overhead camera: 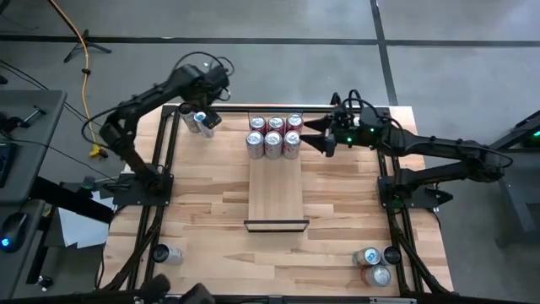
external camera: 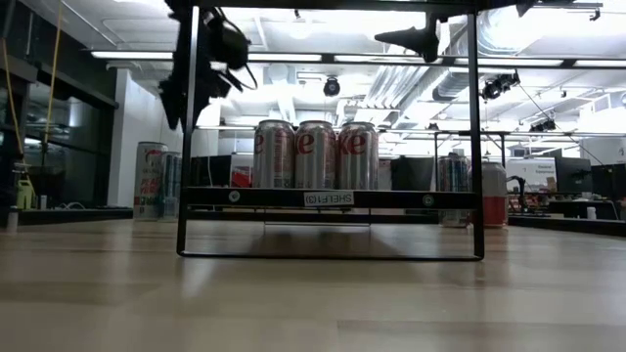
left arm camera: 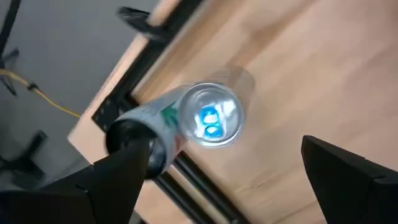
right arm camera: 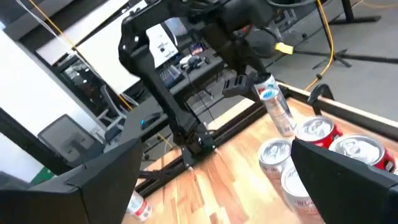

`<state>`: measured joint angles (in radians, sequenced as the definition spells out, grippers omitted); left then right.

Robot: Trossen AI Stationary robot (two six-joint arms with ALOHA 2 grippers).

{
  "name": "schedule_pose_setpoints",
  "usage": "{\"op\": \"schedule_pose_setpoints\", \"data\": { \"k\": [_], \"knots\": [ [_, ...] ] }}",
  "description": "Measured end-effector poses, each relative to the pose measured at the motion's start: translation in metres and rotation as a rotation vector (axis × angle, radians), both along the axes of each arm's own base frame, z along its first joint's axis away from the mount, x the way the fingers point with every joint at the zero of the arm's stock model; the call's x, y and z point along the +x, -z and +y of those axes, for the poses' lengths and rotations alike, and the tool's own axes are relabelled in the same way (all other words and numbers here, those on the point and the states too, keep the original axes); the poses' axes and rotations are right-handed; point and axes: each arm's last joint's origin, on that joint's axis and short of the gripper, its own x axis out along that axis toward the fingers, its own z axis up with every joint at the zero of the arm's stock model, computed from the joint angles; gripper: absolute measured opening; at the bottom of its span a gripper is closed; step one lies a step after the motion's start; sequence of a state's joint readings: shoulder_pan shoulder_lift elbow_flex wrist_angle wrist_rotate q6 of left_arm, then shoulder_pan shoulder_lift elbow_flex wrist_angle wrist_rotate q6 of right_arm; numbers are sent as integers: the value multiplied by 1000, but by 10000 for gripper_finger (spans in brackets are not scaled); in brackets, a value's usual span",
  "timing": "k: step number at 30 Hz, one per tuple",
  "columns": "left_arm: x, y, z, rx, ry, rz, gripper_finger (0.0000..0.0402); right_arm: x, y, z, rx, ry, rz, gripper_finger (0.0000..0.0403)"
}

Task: Place canned beverage on shelf
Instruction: Put the top left blue soda can on the shelf

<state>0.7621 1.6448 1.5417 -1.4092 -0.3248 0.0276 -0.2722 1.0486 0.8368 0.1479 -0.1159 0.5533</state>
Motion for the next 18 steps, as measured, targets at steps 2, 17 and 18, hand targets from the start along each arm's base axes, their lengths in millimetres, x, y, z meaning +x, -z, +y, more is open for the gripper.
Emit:
{"op": "schedule_pose_setpoints", "data": {
  "k": [2,17,18],
  "knots": [
    [6,9,4,-30,72,49,365,2,2,0,3,-6,9,397],
    [16,46,21,-186,454,251,365,4,4,-1,-4,-8,21,397],
    [15,50,22,-201,450,259,365,4,4,-1,-4,-8,22,397]
  ]
}}
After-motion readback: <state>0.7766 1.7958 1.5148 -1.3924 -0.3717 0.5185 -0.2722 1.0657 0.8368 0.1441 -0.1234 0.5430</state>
